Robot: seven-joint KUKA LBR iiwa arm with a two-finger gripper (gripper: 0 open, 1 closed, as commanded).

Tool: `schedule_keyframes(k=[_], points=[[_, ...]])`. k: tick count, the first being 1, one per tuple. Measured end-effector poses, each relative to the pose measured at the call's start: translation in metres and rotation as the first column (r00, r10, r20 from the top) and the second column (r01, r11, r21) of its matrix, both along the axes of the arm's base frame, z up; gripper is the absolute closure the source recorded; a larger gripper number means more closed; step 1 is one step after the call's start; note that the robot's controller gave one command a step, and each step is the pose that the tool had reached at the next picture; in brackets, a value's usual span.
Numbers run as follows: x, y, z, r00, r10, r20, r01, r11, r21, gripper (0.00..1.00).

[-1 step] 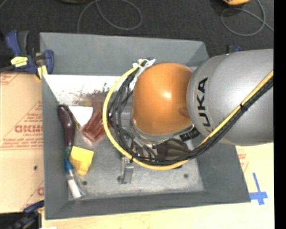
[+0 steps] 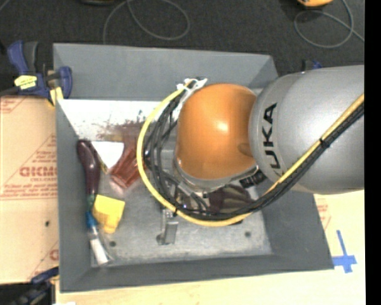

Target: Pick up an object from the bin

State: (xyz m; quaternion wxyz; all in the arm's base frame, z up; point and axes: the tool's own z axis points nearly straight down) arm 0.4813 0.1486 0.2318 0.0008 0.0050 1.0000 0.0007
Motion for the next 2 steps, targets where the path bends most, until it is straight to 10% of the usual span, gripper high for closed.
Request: schedule_keyframes(k=[2], points=[[0.041, 0.035, -0.100, 0.998, -0.068, 0.002, 0.068, 0.998, 0.002, 0.00]])
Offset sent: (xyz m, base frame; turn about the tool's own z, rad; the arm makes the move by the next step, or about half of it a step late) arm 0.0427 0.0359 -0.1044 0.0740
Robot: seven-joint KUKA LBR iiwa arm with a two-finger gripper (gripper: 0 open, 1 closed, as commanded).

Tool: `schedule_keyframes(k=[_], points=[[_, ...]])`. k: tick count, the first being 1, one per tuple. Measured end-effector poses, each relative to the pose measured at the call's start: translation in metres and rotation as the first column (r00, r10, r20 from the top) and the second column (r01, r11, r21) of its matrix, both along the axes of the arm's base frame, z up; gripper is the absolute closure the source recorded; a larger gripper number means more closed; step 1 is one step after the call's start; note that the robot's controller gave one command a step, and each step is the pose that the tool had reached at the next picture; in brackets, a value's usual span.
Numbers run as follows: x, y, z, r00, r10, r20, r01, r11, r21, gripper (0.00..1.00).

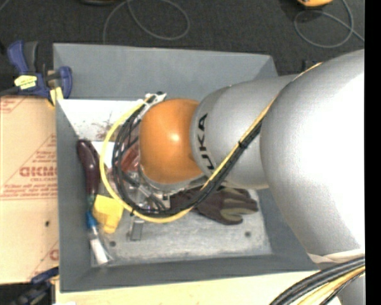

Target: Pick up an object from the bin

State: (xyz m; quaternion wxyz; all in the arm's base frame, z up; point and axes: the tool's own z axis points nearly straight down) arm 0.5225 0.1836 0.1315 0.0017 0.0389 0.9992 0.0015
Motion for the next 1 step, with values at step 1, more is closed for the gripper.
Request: schedule_keyframes(k=[1], points=[[0.0092, 0.0152, -0.0196, 0.995, -0.095, 0.006, 0.095, 0.995, 0.003, 0.00]])
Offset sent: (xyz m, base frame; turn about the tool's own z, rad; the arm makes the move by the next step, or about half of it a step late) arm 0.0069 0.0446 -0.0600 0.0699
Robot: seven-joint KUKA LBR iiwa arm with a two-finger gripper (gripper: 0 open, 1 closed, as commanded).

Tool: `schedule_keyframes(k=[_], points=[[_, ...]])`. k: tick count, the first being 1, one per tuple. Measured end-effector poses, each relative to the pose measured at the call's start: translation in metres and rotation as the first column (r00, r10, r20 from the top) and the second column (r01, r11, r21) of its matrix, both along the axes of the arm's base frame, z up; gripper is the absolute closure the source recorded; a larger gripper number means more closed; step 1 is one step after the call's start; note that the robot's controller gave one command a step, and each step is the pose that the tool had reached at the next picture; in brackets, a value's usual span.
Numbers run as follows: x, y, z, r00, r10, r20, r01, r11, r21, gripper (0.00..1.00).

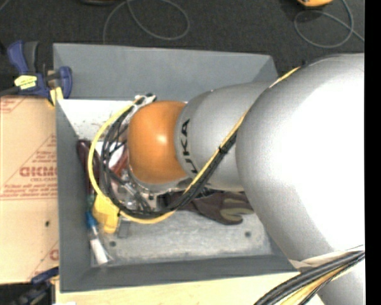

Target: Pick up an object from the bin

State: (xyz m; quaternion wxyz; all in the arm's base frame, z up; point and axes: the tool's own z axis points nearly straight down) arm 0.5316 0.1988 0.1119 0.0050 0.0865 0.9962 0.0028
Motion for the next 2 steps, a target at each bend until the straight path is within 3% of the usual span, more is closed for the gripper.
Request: schedule_keyframes(k=[1, 2], points=[[-0.0006, 0.0277, -0.0388, 1.000, 0.025, -0.007, -0.025, 1.000, -0.003, 1.00], [-0.0006, 0.0278, -0.0388, 1.000, 0.024, -0.007, -0.024, 1.000, -0.003, 1.00]])
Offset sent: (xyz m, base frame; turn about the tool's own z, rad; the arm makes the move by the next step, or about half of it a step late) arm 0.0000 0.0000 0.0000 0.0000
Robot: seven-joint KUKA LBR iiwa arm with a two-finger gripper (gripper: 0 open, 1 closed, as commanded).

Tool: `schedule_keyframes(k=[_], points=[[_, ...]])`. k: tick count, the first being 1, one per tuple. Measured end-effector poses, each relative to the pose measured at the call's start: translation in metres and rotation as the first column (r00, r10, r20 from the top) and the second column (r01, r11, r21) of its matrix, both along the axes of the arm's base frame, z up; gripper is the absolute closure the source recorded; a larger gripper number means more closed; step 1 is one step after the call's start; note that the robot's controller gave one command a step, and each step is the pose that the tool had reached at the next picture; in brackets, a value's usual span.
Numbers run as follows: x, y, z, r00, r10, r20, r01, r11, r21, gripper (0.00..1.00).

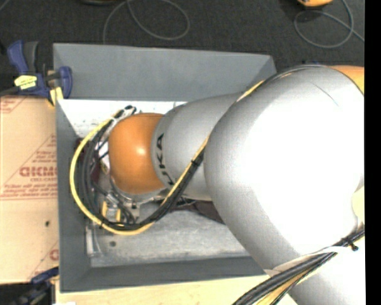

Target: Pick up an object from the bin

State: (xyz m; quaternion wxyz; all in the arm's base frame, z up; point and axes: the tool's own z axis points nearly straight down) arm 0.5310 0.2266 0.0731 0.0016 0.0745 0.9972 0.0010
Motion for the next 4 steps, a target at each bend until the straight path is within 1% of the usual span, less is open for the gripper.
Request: schedule_keyframes(k=[1, 2, 4], points=[[-0.003, 0.001, 0.010, 1.000, 0.019, 0.002, -0.019, 1.000, 0.000, 1.00], [-0.006, -0.003, 0.046, 1.000, 0.026, -0.002, -0.026, 1.000, -0.001, 1.00], [-0.012, -0.008, 0.164, 1.000, 0.031, -0.002, -0.031, 1.000, -0.001, 1.00]])
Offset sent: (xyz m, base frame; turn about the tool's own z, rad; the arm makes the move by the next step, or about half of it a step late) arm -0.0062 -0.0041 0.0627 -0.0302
